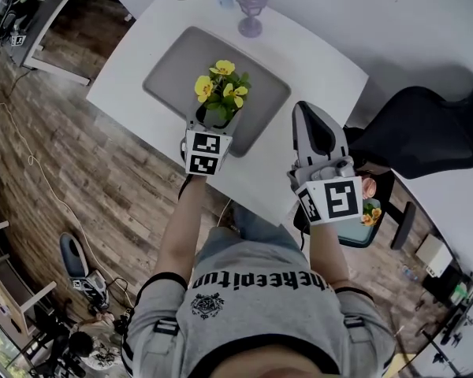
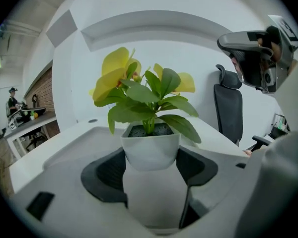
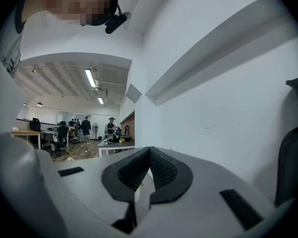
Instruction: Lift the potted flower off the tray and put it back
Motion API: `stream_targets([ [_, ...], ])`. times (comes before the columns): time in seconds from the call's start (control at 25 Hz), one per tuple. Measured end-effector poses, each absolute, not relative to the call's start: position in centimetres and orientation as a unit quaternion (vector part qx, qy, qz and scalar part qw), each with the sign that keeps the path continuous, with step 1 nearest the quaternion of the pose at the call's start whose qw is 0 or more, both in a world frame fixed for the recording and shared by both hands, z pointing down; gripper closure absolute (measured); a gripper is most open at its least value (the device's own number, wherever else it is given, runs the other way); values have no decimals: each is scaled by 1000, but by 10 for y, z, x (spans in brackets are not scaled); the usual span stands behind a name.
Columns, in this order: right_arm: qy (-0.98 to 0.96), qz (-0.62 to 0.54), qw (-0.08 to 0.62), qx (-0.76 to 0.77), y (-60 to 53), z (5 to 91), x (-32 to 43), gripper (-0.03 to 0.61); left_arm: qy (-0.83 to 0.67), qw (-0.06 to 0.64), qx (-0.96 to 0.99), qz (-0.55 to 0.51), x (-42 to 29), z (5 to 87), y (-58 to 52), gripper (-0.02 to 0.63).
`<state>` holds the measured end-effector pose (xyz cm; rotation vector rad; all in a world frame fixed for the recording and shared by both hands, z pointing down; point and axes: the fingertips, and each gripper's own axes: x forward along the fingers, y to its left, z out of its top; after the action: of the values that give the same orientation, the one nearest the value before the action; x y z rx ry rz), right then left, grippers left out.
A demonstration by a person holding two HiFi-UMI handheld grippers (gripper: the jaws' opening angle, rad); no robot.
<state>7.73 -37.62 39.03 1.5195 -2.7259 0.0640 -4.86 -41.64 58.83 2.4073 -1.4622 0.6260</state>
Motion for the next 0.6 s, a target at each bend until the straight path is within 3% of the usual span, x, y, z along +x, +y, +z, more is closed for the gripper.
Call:
stream_targets([
  [0.6,-885,-5,-15,465,-348,354,46,575,-508,93,835,191,-74,504,-366,288],
])
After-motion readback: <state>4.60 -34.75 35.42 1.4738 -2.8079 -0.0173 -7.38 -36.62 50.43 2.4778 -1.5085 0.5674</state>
